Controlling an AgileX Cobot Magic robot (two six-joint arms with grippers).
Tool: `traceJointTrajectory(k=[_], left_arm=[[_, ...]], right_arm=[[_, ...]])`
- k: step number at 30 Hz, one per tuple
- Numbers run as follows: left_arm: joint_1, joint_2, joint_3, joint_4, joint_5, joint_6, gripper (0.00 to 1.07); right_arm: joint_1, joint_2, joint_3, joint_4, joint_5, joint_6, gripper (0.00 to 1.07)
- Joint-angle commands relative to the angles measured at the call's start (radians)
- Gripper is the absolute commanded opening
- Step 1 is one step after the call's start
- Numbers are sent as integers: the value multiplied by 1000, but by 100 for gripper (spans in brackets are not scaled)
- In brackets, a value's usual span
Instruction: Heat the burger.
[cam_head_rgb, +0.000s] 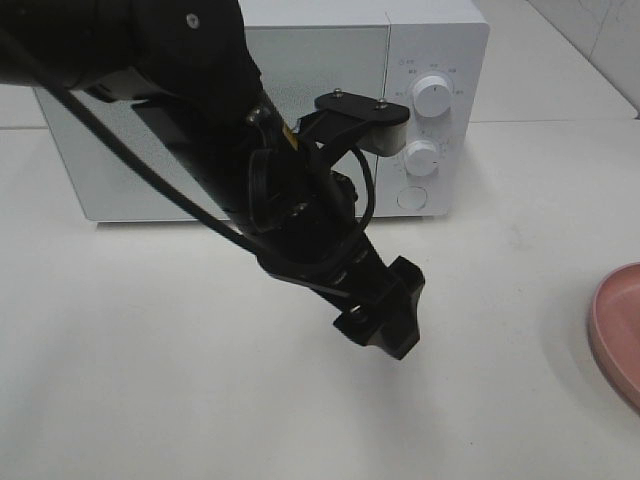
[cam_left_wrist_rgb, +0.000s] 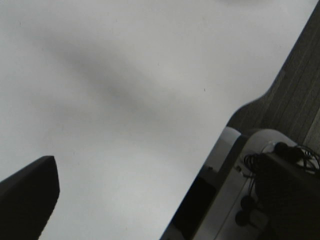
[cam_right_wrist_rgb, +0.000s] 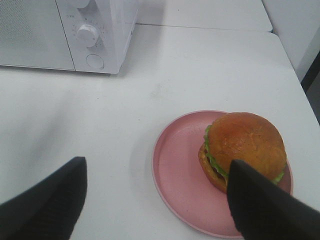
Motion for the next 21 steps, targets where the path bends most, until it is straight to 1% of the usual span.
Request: traceJointTrajectory(k=[1, 2, 3, 4, 5, 6, 7, 8, 9, 11, 12, 14, 15, 17, 18, 19, 20, 21], left_arm=[[13, -54, -5, 112, 124, -139, 101], [24, -65, -5, 139, 148, -191, 101], [24, -65, -5, 139, 148, -191, 101], [51, -83, -5, 188, 195, -291, 101], [69, -90, -5, 211, 217, -322, 101], [69, -90, -5, 211, 217, -322, 101], [110, -108, -5, 256, 271, -367, 101], [128, -116, -5, 269, 290, -371, 101], [128, -116, -5, 269, 290, -371, 101], [226, -155, -5, 282, 341, -368, 101], [226, -155, -5, 282, 341, -368, 101], [280, -175, -5, 280, 360, -368, 101], [280, -175, -5, 280, 360, -368, 101], [397, -212, -5, 276, 405, -368, 101], [397, -212, -5, 276, 405, -368, 101], [426, -225, -4, 276, 419, -368, 101], [481, -251, 0, 277, 444, -368, 101], [481, -251, 0, 277, 444, -368, 101]], right_arm=[[-6, -27, 2, 1, -10, -10, 75], [-6, -27, 2, 1, -10, -10, 75], [-6, -27, 2, 1, -10, -10, 75], [-6, -27, 2, 1, -10, -10, 75], [-6, -27, 2, 1, -10, -10, 75], [-6, -27, 2, 1, -10, -10, 75], [-6, -27, 2, 1, -10, -10, 75], [-6, -27, 2, 1, -10, -10, 75], [-6, -27, 2, 1, -10, -10, 75], [-6, -27, 2, 1, -10, -10, 75], [-6, -27, 2, 1, -10, -10, 75], [-6, -27, 2, 1, -10, -10, 75], [-6, -27, 2, 1, -10, -10, 75], [-6, -27, 2, 1, -10, -10, 75], [-6, -27, 2, 1, -10, -10, 75], [-6, -27, 2, 1, -10, -10, 75], [-6, -27, 2, 1, -10, -10, 75], [-6, -27, 2, 1, -10, -10, 75]])
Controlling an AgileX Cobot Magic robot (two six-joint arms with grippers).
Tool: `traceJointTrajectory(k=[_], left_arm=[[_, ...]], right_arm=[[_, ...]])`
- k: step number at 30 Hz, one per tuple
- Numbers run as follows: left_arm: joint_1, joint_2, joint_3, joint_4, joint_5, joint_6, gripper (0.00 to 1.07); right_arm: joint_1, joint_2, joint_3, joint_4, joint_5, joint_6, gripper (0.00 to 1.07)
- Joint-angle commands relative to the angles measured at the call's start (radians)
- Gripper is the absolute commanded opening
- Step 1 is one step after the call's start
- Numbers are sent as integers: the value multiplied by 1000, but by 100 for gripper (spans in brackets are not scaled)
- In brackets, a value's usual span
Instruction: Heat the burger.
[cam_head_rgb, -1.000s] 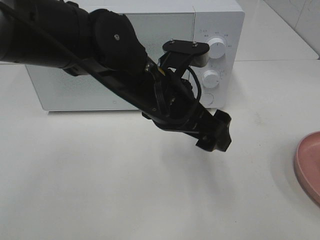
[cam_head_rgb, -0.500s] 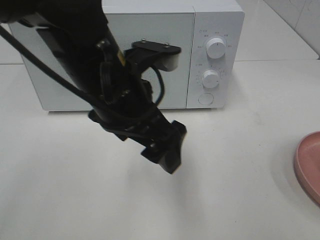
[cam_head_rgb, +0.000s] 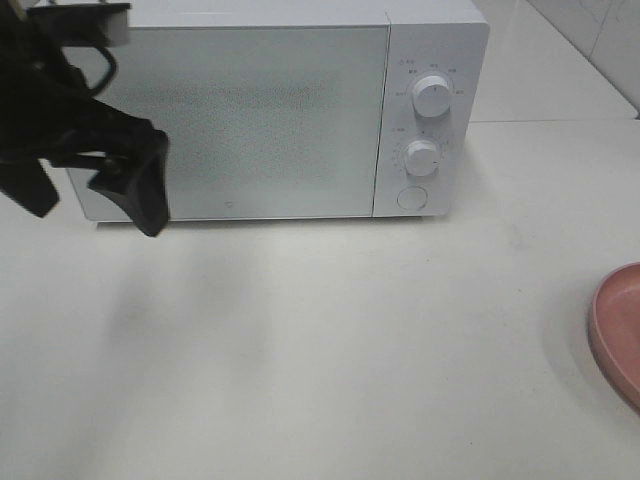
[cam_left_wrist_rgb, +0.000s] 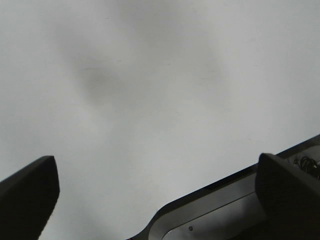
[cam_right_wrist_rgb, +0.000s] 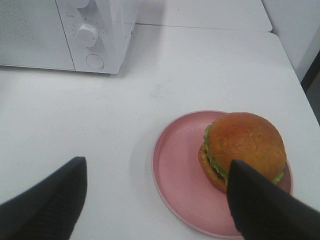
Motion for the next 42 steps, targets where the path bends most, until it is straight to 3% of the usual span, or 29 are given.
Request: traceJointTrajectory(k=[1, 2, 3, 5, 8, 10, 13, 33, 42], left_arm=[[91, -54, 9, 1, 53, -7, 101], [155, -86, 28, 12, 64, -6, 101], [155, -86, 28, 12, 64, -6, 101], [248, -140, 72, 42, 71, -5, 101], [276, -157, 86, 48, 71, -1, 101], [399, -248, 166, 49, 62, -7, 101], [448, -316, 220, 41, 35, -7, 101], [464, -920, 636, 65, -145, -2, 101], [464, -1151, 741, 73, -126, -2, 101]], right_arm=[[-6, -27, 2, 1, -10, -10, 75], [-6, -27, 2, 1, -10, -10, 75], [-6, -27, 2, 1, -10, -10, 75], [-6, -27, 2, 1, -10, -10, 75], [-6, -27, 2, 1, -10, -10, 75], [-6, -27, 2, 1, -10, -10, 75], [-6, -27, 2, 1, -10, -10, 75], [-6, -27, 2, 1, -10, -10, 75], [-6, -27, 2, 1, -10, -10, 75]])
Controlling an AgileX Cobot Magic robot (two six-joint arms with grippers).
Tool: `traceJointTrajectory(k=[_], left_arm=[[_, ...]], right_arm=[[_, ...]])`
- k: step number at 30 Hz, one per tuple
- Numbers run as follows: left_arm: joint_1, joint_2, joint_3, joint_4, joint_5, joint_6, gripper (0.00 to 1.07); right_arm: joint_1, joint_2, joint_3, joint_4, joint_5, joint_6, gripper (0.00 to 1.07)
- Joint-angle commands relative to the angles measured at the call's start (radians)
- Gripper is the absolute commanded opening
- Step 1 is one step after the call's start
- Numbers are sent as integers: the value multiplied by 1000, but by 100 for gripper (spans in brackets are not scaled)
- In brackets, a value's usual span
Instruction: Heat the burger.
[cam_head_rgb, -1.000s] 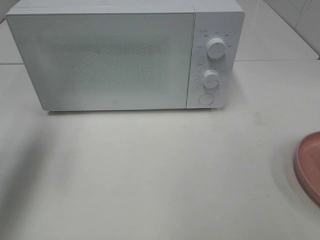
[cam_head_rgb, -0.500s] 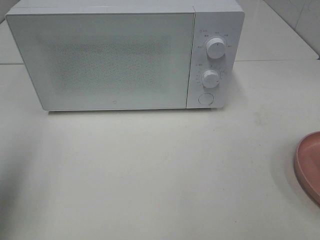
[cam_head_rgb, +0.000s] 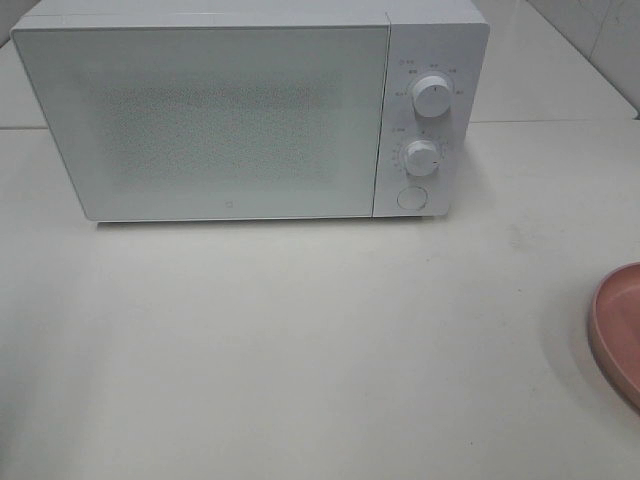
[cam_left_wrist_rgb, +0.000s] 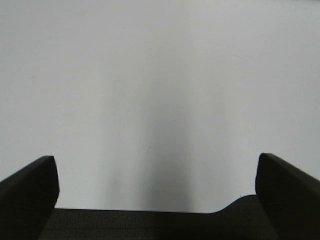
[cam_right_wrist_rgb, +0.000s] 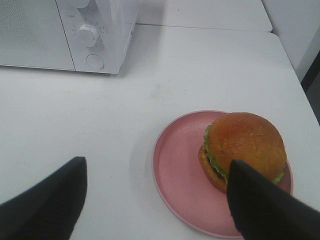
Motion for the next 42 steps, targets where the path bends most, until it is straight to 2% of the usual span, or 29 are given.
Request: traceJointTrajectory(k=[1, 17, 42], left_arm=[[3, -93, 18, 3, 10, 1, 101], [3, -532, 38, 10, 28, 1, 101], [3, -539, 38, 10, 28, 1, 101]], right_arm=[[-6, -27, 2, 1, -10, -10, 75], [-6, -27, 2, 1, -10, -10, 75], [-6, -27, 2, 1, -10, -10, 75]])
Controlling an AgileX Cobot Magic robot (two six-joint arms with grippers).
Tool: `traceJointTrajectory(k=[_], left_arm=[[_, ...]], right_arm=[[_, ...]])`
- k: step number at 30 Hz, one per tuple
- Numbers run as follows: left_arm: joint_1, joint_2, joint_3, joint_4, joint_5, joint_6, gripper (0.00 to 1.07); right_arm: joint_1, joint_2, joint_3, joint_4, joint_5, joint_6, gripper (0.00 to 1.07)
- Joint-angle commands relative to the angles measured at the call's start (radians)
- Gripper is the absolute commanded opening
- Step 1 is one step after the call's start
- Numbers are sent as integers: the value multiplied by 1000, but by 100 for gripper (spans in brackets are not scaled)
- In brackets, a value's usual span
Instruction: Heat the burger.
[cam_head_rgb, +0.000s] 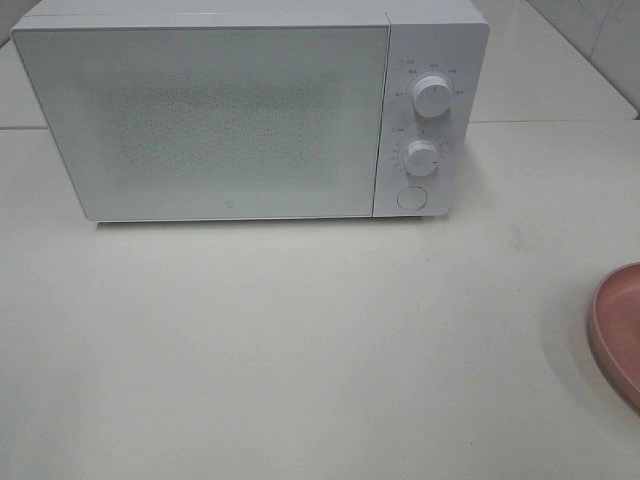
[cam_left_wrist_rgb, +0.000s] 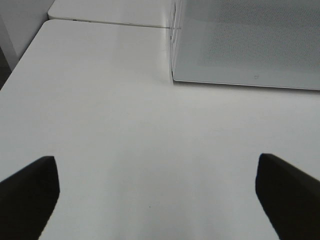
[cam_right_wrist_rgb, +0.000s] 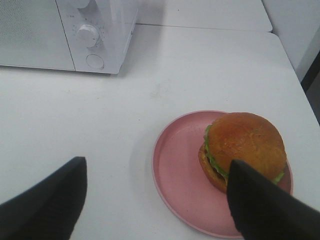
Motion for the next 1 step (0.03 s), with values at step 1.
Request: traceJointTrajectory(k=[1], left_arm=[[3, -23, 4, -1, 1, 1, 101]], right_arm=[[-6, -27, 2, 1, -10, -10, 75]])
